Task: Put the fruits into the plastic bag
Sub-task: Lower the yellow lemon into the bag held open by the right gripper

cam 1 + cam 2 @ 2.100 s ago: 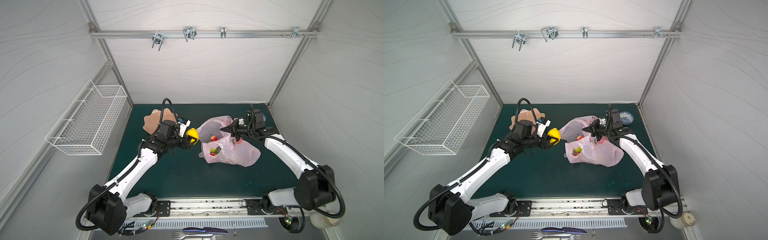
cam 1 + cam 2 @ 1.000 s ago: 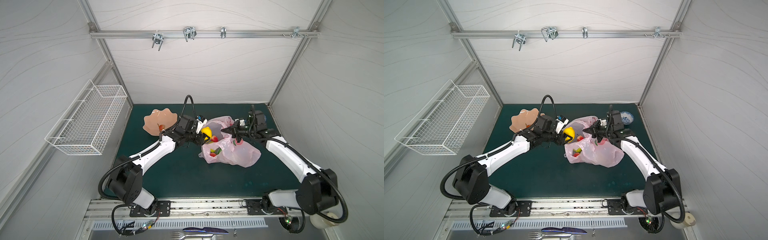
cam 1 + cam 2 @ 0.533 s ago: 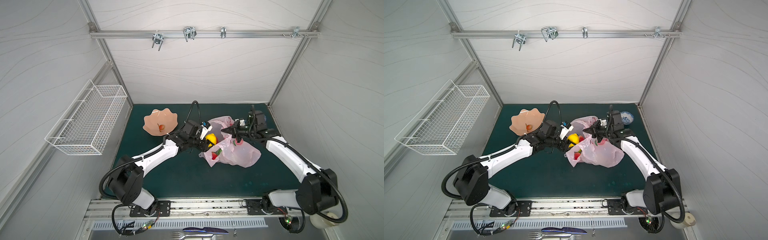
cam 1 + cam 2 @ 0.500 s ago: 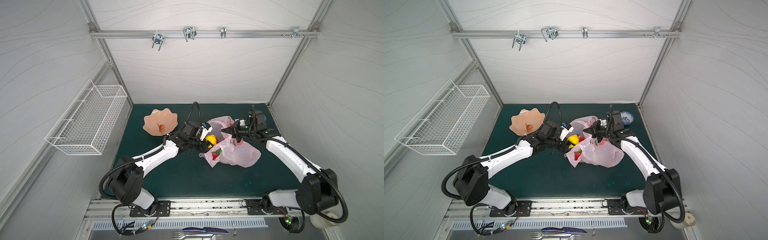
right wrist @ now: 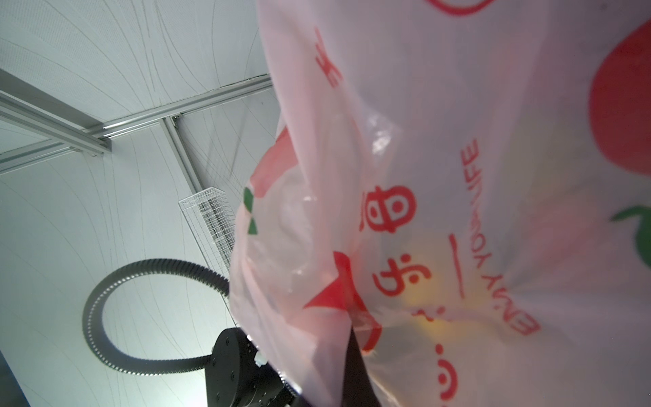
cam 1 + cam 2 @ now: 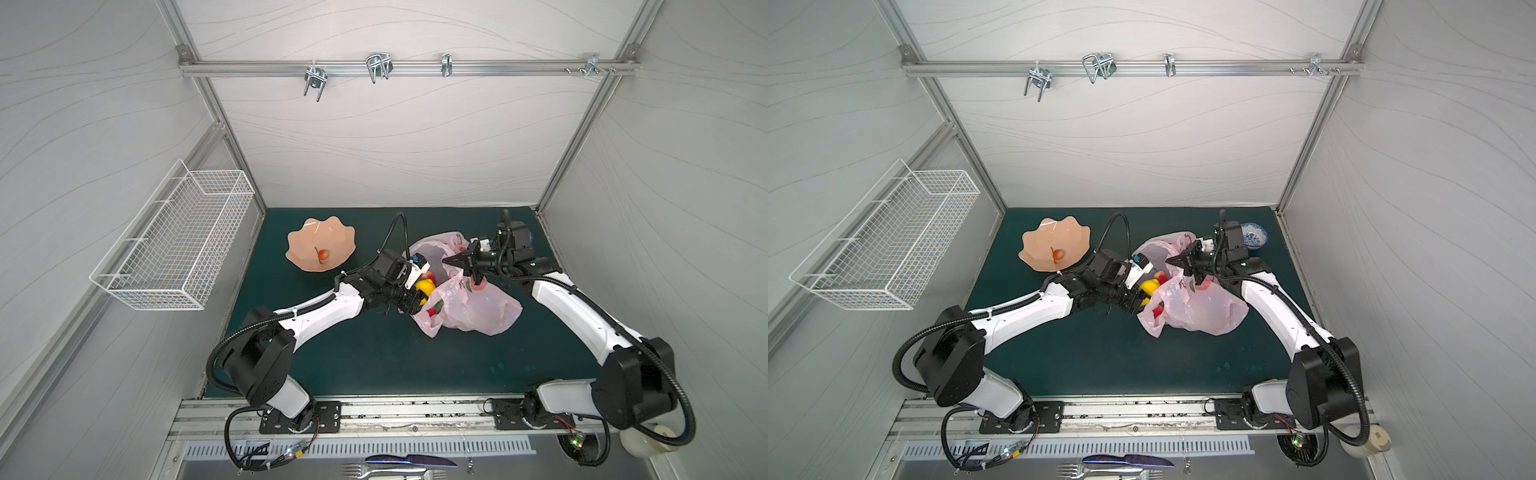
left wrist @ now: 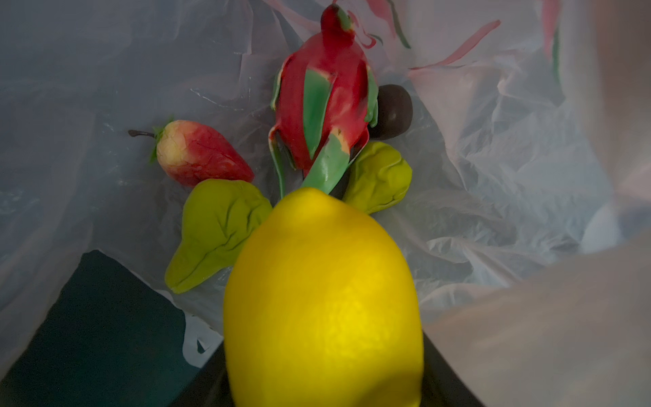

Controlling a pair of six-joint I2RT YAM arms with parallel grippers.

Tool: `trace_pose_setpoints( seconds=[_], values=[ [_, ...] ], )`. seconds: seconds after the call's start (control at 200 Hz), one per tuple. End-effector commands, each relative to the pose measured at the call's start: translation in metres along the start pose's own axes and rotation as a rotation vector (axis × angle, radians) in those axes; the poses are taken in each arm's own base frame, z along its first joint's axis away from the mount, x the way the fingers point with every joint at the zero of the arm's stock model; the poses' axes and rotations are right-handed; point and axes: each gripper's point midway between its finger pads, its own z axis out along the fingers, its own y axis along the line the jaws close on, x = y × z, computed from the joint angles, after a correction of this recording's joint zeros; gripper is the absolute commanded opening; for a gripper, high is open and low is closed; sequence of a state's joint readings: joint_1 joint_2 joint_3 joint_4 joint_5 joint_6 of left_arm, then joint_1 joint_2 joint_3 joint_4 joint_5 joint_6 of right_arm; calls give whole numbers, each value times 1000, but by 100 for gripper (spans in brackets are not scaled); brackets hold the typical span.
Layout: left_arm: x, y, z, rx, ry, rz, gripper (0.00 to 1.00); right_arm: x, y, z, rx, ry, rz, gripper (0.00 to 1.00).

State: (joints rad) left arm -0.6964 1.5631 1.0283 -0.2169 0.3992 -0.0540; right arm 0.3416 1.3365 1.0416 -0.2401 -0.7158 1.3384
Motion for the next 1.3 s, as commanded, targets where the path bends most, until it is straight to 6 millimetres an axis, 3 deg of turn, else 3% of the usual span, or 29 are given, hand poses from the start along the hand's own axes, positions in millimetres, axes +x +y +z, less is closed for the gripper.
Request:
trace_pose_setpoints(
  seconds=[0.0,0.28,0.48,0.775,0.965,1.09,1.281,1.296],
  values=[
    [-24,-4,4,13,-26,49,18,0,11,-3,-24,-5,-7,0],
    [-39,-2,31,53,25,75,18,0,11,-4,-26,-6,-8,0],
    [-61,-2,48,82,19,72,19,0,11,-4,-26,-7,-5,0],
    [-78,-9,69,113,4,45,31,-2,11,-2,-29,-4,-4,0],
    [-77,-10,80,115,5,6,44,-3,12,-1,-31,-1,-4,0],
    [-79,-13,82,125,-4,-17,63,-3,9,0,-28,2,0,0],
    [-83,-15,77,127,-16,-34,84,-3,11,0,-32,5,-2,0],
    [-84,-15,77,125,-18,-34,90,-3,11,0,-33,5,-4,0]
  ],
)
